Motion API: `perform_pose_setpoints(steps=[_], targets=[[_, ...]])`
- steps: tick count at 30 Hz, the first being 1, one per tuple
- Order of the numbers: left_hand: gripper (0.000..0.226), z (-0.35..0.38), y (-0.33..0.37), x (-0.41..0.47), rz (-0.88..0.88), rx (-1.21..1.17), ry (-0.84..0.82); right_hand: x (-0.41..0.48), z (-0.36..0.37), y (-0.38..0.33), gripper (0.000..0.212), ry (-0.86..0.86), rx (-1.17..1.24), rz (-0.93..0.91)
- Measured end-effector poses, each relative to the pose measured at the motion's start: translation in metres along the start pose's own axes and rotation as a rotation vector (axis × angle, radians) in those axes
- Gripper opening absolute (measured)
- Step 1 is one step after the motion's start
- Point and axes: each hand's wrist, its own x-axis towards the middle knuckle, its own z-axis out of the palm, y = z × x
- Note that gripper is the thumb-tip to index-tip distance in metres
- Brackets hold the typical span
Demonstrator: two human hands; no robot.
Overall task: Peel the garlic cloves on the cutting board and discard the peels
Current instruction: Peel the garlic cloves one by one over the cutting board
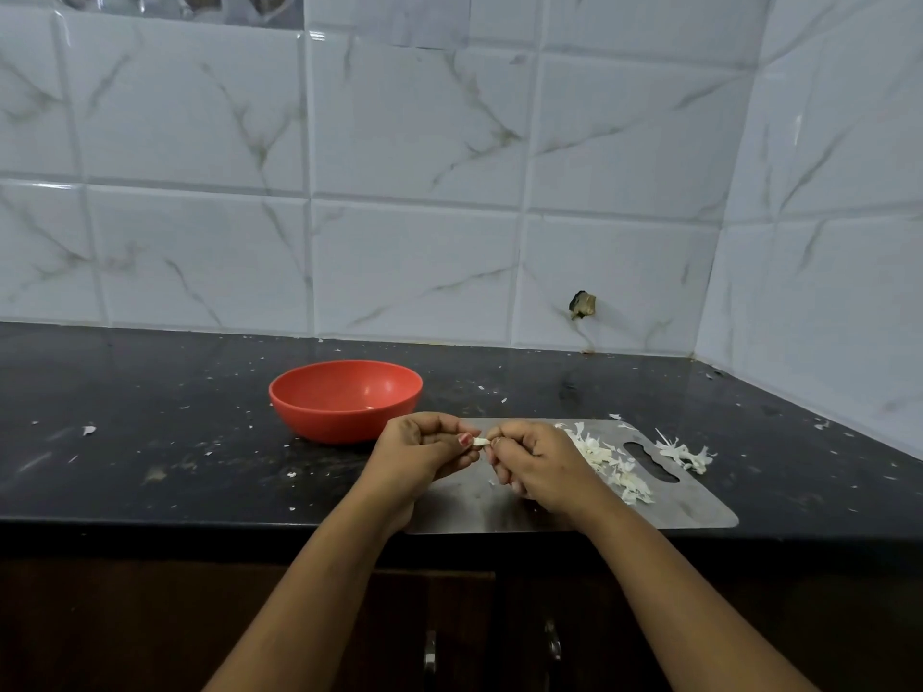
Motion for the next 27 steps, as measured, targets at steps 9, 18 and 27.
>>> perform_pose_setpoints(steps=[9,18,27], targets=[[0.012,0.006,-0.001,-0.005,0.15,0.115,0.042,0.003,-0.007,-0.008,0.033,-0.067,0.223,0.174],[0.017,0.011,-0.003,-0.007,0.193,0.327,0.145,0.006,-0.005,-0.012,0.032,-0.066,0.241,0.294],[0.012,0.012,-0.002,-0.01,0.257,0.413,0.174,0.004,-0.007,-0.012,0.031,-0.056,0.289,0.283]])
